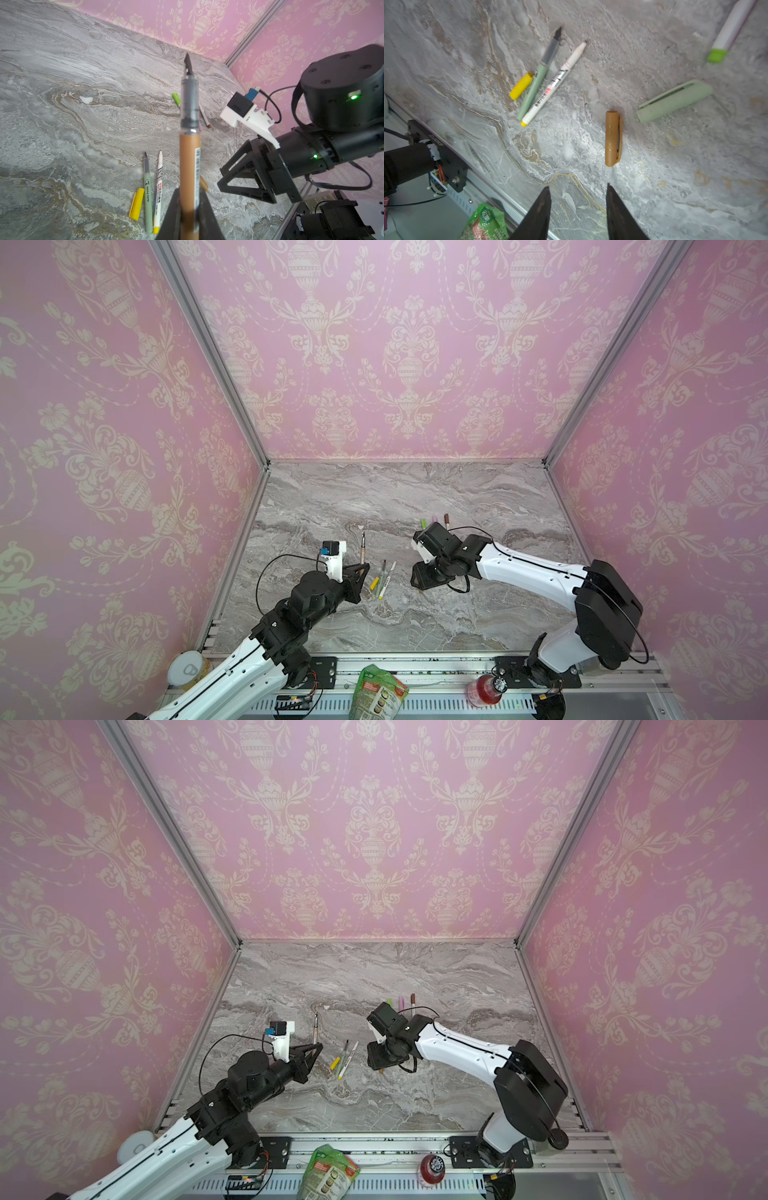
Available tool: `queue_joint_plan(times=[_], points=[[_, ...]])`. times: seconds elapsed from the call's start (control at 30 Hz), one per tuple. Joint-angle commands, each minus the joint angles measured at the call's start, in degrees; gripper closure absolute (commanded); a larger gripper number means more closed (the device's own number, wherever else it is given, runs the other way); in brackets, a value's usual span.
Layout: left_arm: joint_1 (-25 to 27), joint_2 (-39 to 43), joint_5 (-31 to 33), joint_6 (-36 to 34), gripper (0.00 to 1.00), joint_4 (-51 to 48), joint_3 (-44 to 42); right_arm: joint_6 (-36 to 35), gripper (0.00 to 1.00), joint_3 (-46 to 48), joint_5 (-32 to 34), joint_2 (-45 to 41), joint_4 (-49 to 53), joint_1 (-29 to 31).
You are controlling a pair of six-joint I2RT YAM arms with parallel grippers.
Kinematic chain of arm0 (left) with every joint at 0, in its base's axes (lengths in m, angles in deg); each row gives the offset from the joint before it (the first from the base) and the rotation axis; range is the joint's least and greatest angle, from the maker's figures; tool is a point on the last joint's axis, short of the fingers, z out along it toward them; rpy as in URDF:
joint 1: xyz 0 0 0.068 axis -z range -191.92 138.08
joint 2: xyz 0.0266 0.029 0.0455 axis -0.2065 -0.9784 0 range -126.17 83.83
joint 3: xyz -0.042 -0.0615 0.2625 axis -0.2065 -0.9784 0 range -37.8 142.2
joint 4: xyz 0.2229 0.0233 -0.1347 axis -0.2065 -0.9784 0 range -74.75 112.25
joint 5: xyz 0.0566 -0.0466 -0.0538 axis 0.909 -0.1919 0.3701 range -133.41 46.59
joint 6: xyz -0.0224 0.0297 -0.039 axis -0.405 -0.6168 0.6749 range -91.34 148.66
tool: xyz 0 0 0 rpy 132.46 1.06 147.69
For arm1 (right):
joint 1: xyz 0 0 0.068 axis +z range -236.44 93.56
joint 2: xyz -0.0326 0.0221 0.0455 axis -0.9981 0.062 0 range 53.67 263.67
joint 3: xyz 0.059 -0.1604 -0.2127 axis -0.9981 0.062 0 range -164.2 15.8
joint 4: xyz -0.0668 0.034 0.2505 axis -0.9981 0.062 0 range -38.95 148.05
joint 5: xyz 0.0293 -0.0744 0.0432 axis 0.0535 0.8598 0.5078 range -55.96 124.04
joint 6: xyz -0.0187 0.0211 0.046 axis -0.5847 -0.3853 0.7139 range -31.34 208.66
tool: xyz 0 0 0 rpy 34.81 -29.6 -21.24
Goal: Insert the pens into the pen caps
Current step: 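Hold the tan pen in the left gripper while the right reaches the tan cap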
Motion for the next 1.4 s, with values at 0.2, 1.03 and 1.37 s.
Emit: queue_joint_plan(times=[0.2, 1.03, 1.37], points=[[0.0, -0.7, 1.0, -1.2, 1.00, -0.5, 0.6, 4.8, 0.54, 3.2, -7.7, 8.1, -9.1, 1.6], [0.0, -1.0, 0.7, -1.9, 1.00, -1.0, 1.4, -0.8, 0.51, -3.7, 5.4, 14.4, 5.2, 0.3], [0.0, -0.8, 0.4, -1.9, 1.00, -1.0, 1.2, -1.2, 0.49, -2.6, 6.3, 12.7, 4.9, -2.6]])
